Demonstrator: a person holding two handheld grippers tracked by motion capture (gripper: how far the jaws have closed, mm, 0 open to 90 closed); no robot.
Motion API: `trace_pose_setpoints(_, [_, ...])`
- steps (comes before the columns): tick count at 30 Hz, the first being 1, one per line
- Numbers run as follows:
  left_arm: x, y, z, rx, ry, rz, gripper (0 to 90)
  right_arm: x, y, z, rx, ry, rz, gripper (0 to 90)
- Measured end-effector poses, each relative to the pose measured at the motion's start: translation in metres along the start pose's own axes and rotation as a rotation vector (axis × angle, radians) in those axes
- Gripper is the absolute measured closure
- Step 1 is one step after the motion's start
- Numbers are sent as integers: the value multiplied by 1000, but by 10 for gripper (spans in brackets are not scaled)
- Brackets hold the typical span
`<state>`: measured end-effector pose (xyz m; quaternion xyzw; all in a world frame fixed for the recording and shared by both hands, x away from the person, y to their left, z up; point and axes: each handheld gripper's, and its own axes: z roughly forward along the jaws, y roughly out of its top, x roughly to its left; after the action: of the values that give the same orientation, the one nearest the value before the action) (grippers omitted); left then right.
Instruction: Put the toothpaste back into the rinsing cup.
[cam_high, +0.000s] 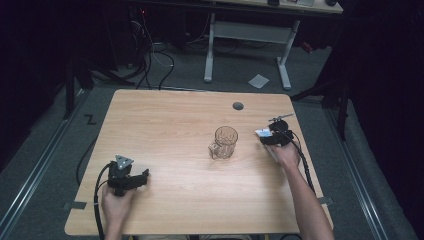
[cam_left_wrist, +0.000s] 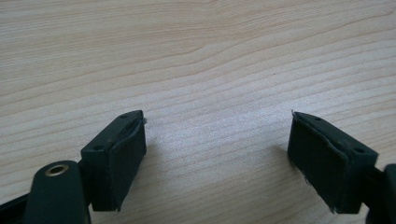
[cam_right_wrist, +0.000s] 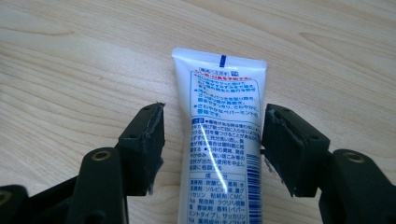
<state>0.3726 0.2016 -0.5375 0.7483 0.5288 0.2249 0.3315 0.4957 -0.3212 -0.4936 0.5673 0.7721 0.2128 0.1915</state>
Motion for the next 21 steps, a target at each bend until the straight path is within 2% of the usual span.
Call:
trace_pose_setpoints(9, [0, 0, 0, 0, 0, 0, 198, -1, -2, 9, 48, -13, 11, 399])
trace_pose_setpoints(14, [0, 0, 0, 0, 0, 1, 196, 0, -2, 13, 45, -27, 6, 423])
trace_pose_setpoints(18, [0, 0, 0, -2, 1, 1, 196, -2, -3, 14, 42, -10, 20, 435])
trace_pose_setpoints(21, [0, 0, 0, -2, 1, 1, 196, -4, -3, 12, 43, -9, 13, 480])
